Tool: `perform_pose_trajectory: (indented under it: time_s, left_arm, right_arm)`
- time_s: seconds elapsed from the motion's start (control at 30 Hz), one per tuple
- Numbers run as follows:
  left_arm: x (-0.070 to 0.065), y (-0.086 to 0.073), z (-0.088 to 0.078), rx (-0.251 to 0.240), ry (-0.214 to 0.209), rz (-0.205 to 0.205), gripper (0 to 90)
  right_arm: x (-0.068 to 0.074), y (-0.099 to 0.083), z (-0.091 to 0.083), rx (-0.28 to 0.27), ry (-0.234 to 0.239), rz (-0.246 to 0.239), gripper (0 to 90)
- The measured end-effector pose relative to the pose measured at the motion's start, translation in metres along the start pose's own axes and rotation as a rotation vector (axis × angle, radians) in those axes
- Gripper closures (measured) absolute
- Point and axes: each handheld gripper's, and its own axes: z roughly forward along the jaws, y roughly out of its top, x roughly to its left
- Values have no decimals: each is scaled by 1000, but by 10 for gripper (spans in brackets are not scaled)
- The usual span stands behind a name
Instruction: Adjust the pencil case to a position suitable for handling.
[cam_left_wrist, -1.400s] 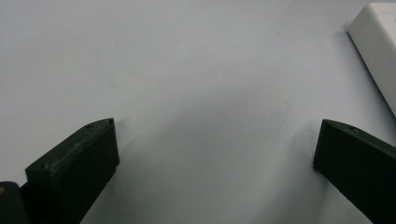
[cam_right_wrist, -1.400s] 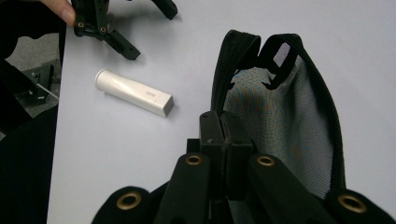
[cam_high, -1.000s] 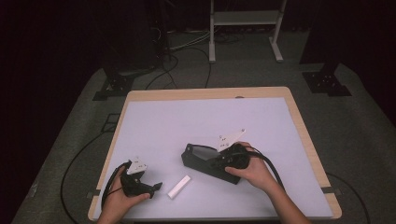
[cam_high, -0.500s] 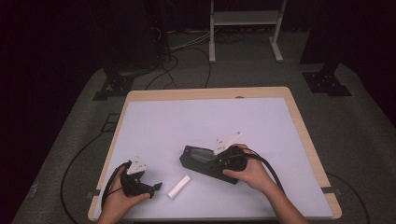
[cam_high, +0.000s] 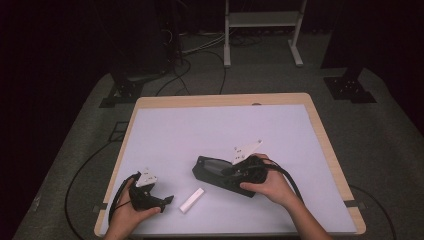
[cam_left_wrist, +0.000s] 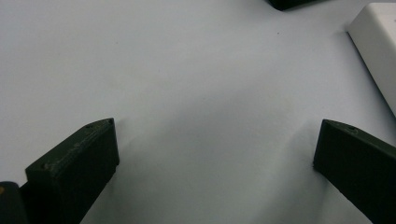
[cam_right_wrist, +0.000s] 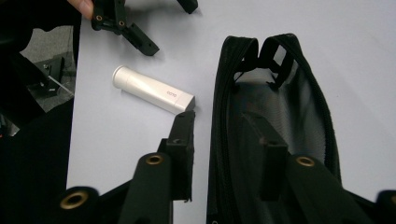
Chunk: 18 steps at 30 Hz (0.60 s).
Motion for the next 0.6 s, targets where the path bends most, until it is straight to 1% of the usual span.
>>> perform_pose_trajectory:
  time_s: [0.23,0.27,0.37,0.6]
  left_arm:
    - [0,0,0,2,0,2,0]
    - [0,0,0,2,0,2,0]
    - [0,0,0,2,0,2,0]
    - [0,0,0,2,0,2,0]
  right_arm:
    - [1,0,-10,-23,-21,16,557]
    - [1,0,-12,-26,-26,19,534]
    - [0,0,-17,-31,-28,30,498]
    - [-1,-2,-31,-47,-70,40,438]
